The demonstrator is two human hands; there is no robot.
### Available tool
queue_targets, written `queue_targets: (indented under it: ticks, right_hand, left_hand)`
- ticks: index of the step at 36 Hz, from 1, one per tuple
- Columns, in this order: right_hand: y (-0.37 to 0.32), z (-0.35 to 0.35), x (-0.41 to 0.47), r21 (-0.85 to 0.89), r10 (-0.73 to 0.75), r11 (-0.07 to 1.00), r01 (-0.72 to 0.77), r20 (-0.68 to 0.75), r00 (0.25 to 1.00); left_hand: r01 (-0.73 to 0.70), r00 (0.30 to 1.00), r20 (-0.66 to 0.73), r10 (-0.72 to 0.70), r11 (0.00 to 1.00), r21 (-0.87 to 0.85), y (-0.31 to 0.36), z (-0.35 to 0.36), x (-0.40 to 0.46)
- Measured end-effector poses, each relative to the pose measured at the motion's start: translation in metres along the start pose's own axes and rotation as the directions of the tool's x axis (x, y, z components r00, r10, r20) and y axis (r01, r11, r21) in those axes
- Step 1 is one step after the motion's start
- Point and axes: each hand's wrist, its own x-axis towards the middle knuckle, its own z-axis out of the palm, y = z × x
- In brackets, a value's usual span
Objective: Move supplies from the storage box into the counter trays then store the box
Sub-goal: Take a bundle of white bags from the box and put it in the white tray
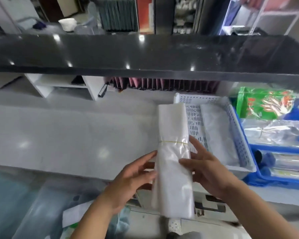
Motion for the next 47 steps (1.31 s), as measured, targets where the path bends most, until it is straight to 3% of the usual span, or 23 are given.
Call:
queue_targets:
  ticks: [2, 4, 7, 11, 14, 17, 21, 24, 31, 37, 42, 47]
  right_hand:
    - [-0.008, -0.032, 0.012, 0.056, 0.030, 0.998, -0.028, -0.025, 0.999]
    - [-0.012, -0.061, 0.027, 0.085, 0.079, 0.994, -0.073, -0.076, 0.994]
    - [-0.018, -0.096, 0.050, 0.075, 0.136, 0.989, -0.126, -0.149, 0.979]
    - [-0.024, -0.124, 0.083, 0.064, 0.177, 0.984, -0.167, -0.191, 0.966]
    - [-0.035, -0.124, 0.107, 0.056, 0.177, 0.984, -0.170, -0.156, 0.972]
    - [-0.041, -0.119, 0.130, -0.137, 0.180, 0.969, -0.204, -0.167, 0.969]
    - [-0.026, -0.113, 0.141, -0.562, 0.150, 0.793, -0.237, -0.197, 0.969]
    - [-0.016, -0.109, 0.141, -0.704, 0.080, 0.679, -0.211, -0.214, 0.974]
    - [-0.011, -0.109, 0.145, -0.819, 0.044, 0.551, -0.159, -0.162, 0.986]
    - [-0.008, -0.105, 0.149, -0.928, 0.061, 0.341, -0.151, -0.138, 0.989]
    - [-0.007, -0.102, 0.151, -0.995, -0.036, -0.084, -0.057, -0.054, 0.998]
    - [0.028, -0.105, 0.154, -0.995, -0.009, -0.101, 0.014, 0.015, 1.000]
  left_hand:
    - [0.002, 0.999, -0.037, -0.001, 0.999, 0.032, 0.008, 0.011, 0.036]
    - [0.024, 0.987, -0.157, -0.015, 0.998, 0.055, 0.009, 0.019, 0.074]
    - [0.120, 0.961, -0.262, -0.092, 0.988, 0.094, 0.010, 0.034, 0.126]
    - [0.223, 0.958, -0.197, -0.207, 0.973, 0.066, 0.012, 0.051, 0.168]
    - [0.249, 0.944, -0.238, -0.229, 0.967, 0.060, 0.013, 0.054, 0.182]
    - [0.264, 0.937, -0.248, -0.246, 0.964, 0.038, 0.013, 0.052, 0.187]
    - [0.274, 0.941, -0.227, -0.252, 0.959, 0.071, 0.011, 0.047, 0.189]
    - [0.268, 0.944, -0.224, -0.244, 0.960, 0.083, 0.008, 0.043, 0.192]
    - [0.271, 0.942, -0.230, -0.244, 0.958, 0.095, 0.003, 0.039, 0.195]
    - [0.259, 0.948, -0.218, -0.234, 0.961, 0.097, -0.001, 0.036, 0.197]
    - [0.260, 0.948, -0.219, -0.233, 0.960, 0.104, -0.003, 0.037, 0.196]
    - [0.239, 0.946, -0.249, -0.206, 0.965, 0.110, -0.008, 0.040, 0.192]
